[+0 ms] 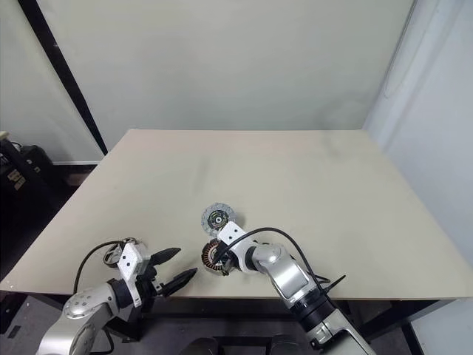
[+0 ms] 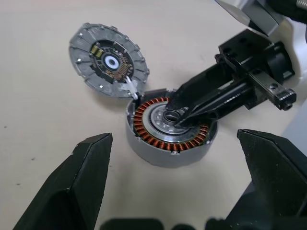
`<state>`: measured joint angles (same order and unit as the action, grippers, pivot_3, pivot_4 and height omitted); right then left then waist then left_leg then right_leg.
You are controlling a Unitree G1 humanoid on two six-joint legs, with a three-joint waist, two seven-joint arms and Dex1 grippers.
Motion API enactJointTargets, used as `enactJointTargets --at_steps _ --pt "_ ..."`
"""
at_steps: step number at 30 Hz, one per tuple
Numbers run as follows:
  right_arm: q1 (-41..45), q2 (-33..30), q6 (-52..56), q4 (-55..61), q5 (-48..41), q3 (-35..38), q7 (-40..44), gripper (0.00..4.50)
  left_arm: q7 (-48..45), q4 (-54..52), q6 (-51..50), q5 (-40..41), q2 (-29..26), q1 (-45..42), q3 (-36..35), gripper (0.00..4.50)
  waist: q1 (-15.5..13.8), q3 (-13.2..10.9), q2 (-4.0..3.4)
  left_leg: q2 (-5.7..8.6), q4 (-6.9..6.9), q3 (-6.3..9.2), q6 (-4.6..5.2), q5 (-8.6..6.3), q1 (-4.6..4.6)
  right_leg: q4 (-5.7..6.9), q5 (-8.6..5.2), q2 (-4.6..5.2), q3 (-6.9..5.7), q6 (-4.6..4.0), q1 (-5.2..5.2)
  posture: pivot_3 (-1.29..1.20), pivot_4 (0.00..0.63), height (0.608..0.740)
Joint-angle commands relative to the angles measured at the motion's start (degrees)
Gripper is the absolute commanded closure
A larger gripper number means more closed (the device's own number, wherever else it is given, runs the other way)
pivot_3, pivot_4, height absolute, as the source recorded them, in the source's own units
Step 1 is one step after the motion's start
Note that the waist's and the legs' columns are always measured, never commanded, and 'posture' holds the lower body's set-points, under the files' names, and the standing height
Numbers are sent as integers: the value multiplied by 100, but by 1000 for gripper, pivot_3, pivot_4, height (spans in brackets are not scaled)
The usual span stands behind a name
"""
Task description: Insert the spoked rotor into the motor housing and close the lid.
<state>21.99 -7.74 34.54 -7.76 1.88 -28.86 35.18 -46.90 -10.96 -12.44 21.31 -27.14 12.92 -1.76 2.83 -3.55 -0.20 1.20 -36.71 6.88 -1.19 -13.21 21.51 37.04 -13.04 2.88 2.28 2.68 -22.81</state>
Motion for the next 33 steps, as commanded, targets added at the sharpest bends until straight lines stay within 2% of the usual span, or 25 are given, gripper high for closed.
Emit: enactJointTargets --at_steps 1,33 --pt "99 -29 63 165 -6 200 -83 3705 -38 -71 81 41 -21 -92 -23 0 0 0 0 0 0 0 0 0 0 0 0 0 0 0 0 0 0 740" --pt "84 100 167 199 -33 100 12 3705 -12 -47 117 23 -4 -74 -7 0 2 0 0 -1 7 0 0 0 0 0 0 -1 0 0 -4 0 0 740"
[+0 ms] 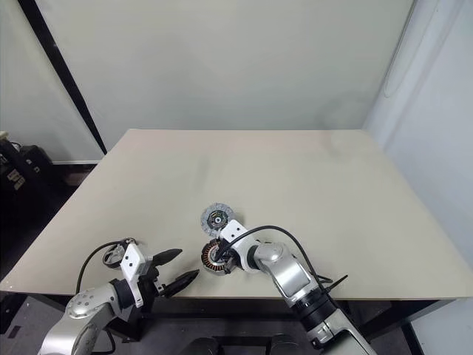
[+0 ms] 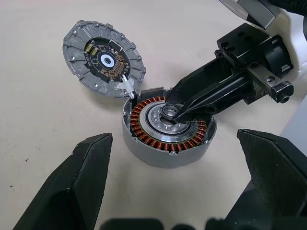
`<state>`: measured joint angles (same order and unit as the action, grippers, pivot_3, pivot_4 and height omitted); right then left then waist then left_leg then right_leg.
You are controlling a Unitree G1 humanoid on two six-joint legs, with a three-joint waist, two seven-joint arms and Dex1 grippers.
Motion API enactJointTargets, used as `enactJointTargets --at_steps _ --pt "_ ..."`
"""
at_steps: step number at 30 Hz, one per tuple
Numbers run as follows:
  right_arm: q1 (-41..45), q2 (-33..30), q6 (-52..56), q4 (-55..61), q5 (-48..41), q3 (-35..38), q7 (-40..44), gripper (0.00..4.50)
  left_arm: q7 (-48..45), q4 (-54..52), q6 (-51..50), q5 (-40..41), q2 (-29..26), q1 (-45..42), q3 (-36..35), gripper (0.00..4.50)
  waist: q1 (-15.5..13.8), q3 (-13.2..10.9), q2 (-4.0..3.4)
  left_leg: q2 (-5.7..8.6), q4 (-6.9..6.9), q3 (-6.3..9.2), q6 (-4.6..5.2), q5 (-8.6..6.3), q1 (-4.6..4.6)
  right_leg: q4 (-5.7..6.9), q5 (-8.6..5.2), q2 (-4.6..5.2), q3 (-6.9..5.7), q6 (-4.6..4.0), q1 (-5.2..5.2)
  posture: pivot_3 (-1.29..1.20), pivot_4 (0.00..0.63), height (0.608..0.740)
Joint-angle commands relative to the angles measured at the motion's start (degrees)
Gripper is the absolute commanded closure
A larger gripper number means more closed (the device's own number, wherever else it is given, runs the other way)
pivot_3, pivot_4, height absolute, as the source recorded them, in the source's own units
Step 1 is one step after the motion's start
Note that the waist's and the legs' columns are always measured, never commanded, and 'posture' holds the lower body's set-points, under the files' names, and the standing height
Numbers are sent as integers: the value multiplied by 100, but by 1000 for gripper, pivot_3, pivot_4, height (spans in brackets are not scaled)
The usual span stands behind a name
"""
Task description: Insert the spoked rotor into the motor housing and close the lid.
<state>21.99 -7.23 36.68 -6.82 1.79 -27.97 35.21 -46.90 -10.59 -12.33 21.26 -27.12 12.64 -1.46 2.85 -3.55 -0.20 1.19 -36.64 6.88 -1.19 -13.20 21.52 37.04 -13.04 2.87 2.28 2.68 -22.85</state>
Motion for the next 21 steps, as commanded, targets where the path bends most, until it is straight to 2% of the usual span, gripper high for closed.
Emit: enactJointTargets --at_steps 1,21 --pt "83 57 -43 107 -24 6 9 3705 -12 -86 106 29 -9 -42 -40 0 0 0 0 0 0 0 0 0 0 0 0 0 0 0 0 0 0 740" --pt "64 57 -39 64 10 -55 52 3705 24 -113 114 31 11 19 -47 0 0 0 0 0 0 0 0 0 0 0 0 0 0 0 0 0 0 740"
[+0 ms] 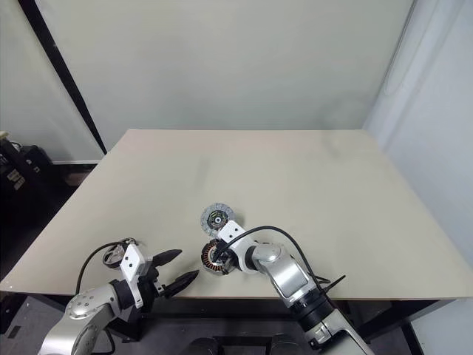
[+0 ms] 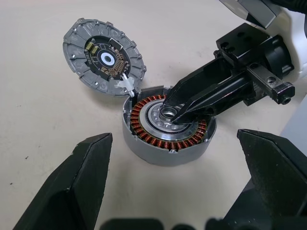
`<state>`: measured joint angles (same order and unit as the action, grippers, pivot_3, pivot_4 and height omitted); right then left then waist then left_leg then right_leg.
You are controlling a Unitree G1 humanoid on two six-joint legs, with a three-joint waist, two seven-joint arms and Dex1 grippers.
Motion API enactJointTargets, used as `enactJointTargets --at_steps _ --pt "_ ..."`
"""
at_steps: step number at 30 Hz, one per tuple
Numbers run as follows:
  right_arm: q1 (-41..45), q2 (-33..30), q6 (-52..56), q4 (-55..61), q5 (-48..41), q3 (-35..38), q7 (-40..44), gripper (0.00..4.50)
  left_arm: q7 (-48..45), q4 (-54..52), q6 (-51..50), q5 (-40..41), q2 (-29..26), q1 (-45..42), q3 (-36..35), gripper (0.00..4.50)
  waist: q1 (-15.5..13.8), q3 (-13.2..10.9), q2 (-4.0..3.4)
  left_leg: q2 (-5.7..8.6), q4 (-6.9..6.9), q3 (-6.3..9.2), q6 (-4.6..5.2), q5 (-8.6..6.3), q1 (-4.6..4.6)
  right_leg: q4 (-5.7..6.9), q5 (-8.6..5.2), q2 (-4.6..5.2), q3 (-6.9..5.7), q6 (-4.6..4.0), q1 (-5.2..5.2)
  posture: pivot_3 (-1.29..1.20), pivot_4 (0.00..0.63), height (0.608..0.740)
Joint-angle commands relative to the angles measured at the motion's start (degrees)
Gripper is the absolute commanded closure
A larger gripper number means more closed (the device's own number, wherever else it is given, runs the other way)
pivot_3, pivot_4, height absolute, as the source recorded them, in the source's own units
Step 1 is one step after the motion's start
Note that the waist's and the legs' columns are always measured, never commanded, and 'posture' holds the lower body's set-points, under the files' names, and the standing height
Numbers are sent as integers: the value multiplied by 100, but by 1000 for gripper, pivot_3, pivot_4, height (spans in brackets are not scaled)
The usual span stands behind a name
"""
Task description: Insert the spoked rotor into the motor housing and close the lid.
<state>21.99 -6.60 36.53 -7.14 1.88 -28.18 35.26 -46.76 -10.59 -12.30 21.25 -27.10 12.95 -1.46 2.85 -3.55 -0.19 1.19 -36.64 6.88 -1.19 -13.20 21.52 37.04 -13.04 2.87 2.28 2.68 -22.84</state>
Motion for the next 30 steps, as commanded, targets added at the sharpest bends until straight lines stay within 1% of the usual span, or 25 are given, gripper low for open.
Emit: enactJointTargets --at_steps 1,5,7,9,11,18,21,27,30 --pt "60 -16 -7 104 2 -40 56 3705 12 -112 113 30 10 -11 -46 0 0 0 0 0 0 0 0 0 0 0 0 0 0 0 0 0 0 740" --pt "39 -30 61 134 -18 -44 83 3705 11 -96 124 24 17 -16 -37 0 0 0 0 0 0 0 0 0 -1 0 0 0 0 0 0 0 0 740" --pt "22 -23 38 157 -14 -28 54 2958 7 -87 127 21 19 -25 -30 0 0 1 0 0 0 0 0 0 -1 0 0 0 0 0 1 0 0 740" --pt "22 -2 99 210 -28 9 24 2377 6 -79 130 17 19 -35 -27 0 0 1 0 0 0 0 0 0 -1 0 0 0 0 0 1 0 0 740" --pt "13 47 217 331 -120 71 50 1669 4 -76 132 15 19 -37 -26 0 -2 1 0 0 0 1 0 0 -1 0 0 0 0 0 0 0 0 740" --pt "65 79 530 875 -292 169 93 1669 4 -80 128 16 35 -39 -8 0 0 1 0 -1 0 0 0 0 1 0 0 0 1 0 -2 0 0 740" --pt "133 -8 600 1038 -268 145 72 2284 -4 -84 122 16 41 -36 -5 0 -2 1 0 -1 4 0 0 0 1 1 0 0 0 0 -5 0 0 740" --pt "176 -91 541 927 -114 -4 -52 4418 -6 -85 119 14 50 -33 14 0 0 1 0 0 4 -1 0 0 3 0 0 0 1 0 -7 0 0 740" --pt "168 -77 473 837 -48 -91 -119 4468 -6 -86 118 18 48 -28 15 0 0 1 0 -1 4 -1 0 0 3 2 0 0 0 0 -8 0 0 740"
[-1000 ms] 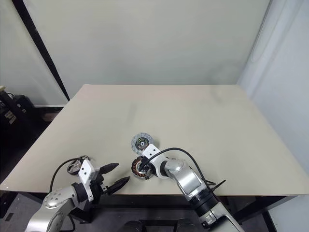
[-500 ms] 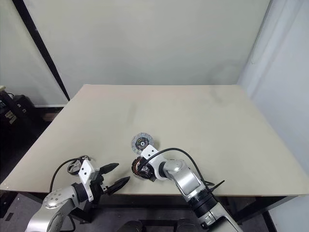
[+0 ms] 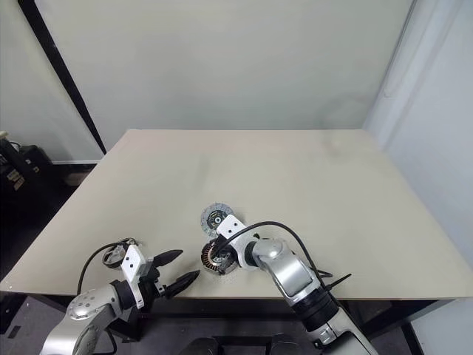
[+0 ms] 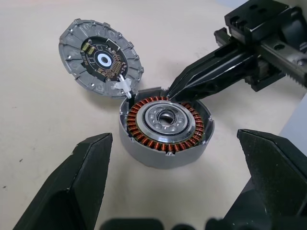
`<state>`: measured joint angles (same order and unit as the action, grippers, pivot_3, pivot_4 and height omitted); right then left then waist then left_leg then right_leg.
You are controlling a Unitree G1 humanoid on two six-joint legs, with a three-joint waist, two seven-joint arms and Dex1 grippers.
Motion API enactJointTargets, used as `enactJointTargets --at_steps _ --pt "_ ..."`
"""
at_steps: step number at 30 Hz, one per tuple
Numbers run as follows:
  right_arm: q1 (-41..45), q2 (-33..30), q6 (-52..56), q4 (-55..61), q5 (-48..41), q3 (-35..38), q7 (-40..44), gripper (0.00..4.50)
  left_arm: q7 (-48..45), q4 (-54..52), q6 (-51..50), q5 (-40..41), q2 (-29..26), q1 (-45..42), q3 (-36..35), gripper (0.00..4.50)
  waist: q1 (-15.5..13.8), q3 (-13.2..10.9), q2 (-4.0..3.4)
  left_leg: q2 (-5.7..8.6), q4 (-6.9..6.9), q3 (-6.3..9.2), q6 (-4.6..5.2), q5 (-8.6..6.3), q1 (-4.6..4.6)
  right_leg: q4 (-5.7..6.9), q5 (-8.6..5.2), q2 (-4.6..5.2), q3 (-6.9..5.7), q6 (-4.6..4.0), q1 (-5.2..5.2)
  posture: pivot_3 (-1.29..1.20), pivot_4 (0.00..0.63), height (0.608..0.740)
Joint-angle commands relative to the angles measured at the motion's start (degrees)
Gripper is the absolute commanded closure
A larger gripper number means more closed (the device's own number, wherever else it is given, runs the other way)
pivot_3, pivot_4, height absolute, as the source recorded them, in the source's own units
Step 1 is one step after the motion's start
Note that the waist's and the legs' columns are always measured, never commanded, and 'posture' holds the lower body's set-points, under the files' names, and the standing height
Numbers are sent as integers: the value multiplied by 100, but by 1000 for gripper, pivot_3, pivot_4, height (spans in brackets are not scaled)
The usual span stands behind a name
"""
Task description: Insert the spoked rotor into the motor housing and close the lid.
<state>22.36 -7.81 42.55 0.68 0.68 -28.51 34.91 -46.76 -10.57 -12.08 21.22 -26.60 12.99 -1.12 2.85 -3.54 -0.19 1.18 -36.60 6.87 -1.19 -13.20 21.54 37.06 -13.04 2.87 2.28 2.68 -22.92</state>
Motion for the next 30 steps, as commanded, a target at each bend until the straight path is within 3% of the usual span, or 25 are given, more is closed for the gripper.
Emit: enactJointTargets --at_steps 1,21,30 --pt "136 43 -159 25 104 -93 -107 4468 -5 -90 96 20 -3 -30 -19 0 0 0 0 0 0 0 0 0 0 0 0 0 0 0 0 0 0 740" --pt "358 -223 -89 -103 748 -570 -283 4468 4 -136 104 17 16 35 15 0 0 0 0 1 0 0 0 0 1 0 0 0 1 0 -2 0 0 740" --pt "348 -153 -37 154 598 -469 -206 4468 3 -106 117 0 56 4 42 0 0 0 0 1 -1 0 1 0 1 0 0 0 1 0 -1 0 0 740"
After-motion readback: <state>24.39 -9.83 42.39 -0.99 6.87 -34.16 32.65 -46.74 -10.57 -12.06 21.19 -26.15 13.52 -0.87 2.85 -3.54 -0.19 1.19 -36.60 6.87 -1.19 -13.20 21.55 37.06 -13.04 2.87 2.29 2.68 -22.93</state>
